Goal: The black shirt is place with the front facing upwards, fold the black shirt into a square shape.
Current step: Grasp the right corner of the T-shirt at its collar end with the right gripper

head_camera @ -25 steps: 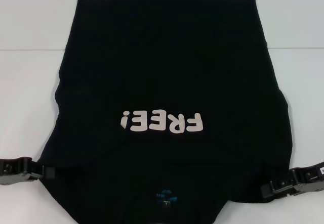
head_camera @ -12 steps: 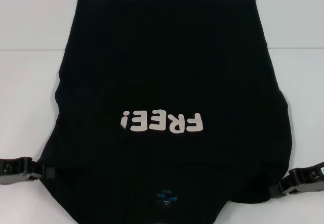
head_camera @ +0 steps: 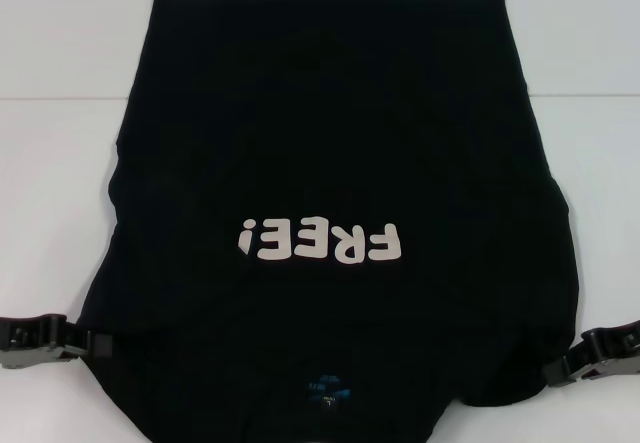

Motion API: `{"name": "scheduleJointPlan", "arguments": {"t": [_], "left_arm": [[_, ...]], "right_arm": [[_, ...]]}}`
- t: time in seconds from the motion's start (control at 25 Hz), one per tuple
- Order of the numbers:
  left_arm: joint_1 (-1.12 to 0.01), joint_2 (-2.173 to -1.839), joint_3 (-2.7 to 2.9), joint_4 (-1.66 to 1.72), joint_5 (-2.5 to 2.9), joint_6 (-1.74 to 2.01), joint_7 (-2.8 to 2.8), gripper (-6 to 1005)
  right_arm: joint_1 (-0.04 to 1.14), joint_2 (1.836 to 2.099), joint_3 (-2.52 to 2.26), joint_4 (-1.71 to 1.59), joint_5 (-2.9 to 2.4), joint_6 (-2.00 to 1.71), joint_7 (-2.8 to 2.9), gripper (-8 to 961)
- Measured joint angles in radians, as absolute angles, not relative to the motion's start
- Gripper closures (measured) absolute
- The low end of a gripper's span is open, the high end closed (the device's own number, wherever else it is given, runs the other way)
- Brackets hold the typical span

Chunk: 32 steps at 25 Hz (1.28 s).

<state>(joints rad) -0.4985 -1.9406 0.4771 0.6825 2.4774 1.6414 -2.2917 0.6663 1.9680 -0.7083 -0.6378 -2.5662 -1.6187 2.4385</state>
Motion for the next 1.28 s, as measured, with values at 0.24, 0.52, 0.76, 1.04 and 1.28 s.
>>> {"name": "scheduleJointPlan", "arguments": {"t": [0.24, 0.52, 0.76, 1.04, 1.28], "left_arm": [[-0.499, -1.941, 0.477, 0.681, 2.477, 1.642, -2.292, 965], [-0.508, -1.933, 0.477, 0.66, 2.477, 1.645, -2.289, 966], [-0.508, -1.929, 0.477, 0.657, 2.477, 1.656, -2.295, 965], [-0.515, -1.928, 0.476, 0.646, 2.476, 1.649, -2.3, 966], [-0.514, -1.928, 0.475, 0.646, 2.476, 1.646, -2.292, 966]], "right_arm": [[0.65, 1.955, -0.637, -0.664, -2.565, -1.666, 2.415, 900], [0.626, 1.936, -0.539, -0.686, -2.564, -1.72, 2.381, 901], [0.606, 1.92, -0.49, -0.706, -2.56, -1.747, 2.362, 902], [0.613, 1.924, -0.517, -0.707, -2.57, -1.74, 2.358, 903], [0.636, 1.936, -0.512, -0.673, -2.519, -1.772, 2.365, 802]]}}
